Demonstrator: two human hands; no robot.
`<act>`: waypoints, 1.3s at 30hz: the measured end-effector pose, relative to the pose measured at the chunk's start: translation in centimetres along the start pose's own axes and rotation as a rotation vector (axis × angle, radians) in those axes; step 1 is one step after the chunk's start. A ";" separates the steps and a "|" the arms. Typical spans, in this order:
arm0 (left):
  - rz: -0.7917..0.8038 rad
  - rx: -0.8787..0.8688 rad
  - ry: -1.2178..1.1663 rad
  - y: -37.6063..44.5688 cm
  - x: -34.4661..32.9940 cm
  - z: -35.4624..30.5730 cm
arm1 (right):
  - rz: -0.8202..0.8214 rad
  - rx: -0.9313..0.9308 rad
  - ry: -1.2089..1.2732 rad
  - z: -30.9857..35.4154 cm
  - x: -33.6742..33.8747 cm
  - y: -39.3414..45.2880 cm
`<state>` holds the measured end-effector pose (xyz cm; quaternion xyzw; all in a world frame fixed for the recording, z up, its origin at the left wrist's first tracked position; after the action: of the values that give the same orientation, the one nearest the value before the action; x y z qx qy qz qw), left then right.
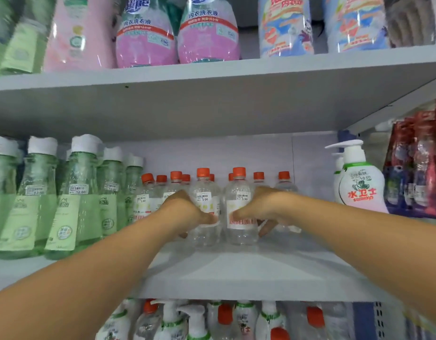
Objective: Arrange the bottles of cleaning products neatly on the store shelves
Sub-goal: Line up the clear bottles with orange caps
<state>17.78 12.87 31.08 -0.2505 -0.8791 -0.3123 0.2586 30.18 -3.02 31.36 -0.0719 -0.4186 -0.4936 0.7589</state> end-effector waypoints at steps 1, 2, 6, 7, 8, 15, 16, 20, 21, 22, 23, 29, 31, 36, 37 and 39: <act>-0.006 -0.002 0.051 0.4 -0.1 -0.4 | 0.012 0.005 -0.001 0.1 -0.3 0.6; -0.017 -0.003 0.090 0.7 -0.3 -0.6 | 0.031 0.013 0.006 0.3 -0.8 1.2; -0.065 -0.018 0.181 1.7 -0.8 -0.9 | 0.011 0.069 0.090 -0.1 -2.1 2.9; -0.082 -0.037 0.213 1.9 -0.9 -1.0 | -0.009 0.084 0.120 -0.3 -2.2 3.1; -0.098 -0.061 0.251 2.0 -1.0 -1.1 | -0.024 0.088 0.148 -0.7 -2.3 3.3; -0.112 -0.034 0.261 2.8 -1.9 -0.1 | -0.046 0.102 0.235 -1.4 -2.5 3.0; -0.116 -0.038 0.241 2.8 -1.9 0.0 | -0.047 0.094 0.244 -1.5 -2.6 2.9; -0.098 -0.041 0.203 2.9 -2.4 0.5 | -0.113 0.096 0.232 -1.4 -2.3 2.4; -0.094 -0.040 0.193 2.9 -2.5 0.6 | -0.141 0.099 0.210 -1.4 -2.2 2.3; -0.093 -0.038 0.187 2.9 -2.5 0.6 | -0.172 0.101 0.187 -1.4 -2.1 2.1; -0.094 -0.036 0.186 2.9 -2.5 0.6 | -0.197 0.100 0.160 -1.4 -2.1 2.1; -0.104 -0.021 0.178 2.8 -2.3 0.7 | -0.175 0.106 0.154 -1.4 -2.5 1.9; -0.103 -0.016 0.182 2.9 -2.2 0.8 | -0.161 0.126 0.160 -1.3 -2.5 2.0; -0.109 -0.050 0.213 2.9 -2.1 0.6 | -0.142 0.085 0.090 -1.1 -2.5 1.6; -0.110 -0.059 0.222 2.8 -2.1 0.6 | -0.132 0.067 -0.013 -0.9 -2.4 1.3; -0.100 -0.065 0.271 2.4 -2.0 0.5 | -0.181 0.068 -0.198 0.1 -0.7 0.0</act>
<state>20.53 14.30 30.50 -0.1702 -0.8369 -0.3840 0.3509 29.98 -2.50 30.91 -0.0563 -0.5126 -0.5360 0.6685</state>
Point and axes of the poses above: each hand's wrist, its own y-axis towards the middle knuckle, its own x-axis out of the back of the hand, z = x × y, the point moved 9 cm from there along y, towards the middle knuckle, and after that the axes turned 8 degrees about -z, right-handed, at the moved point
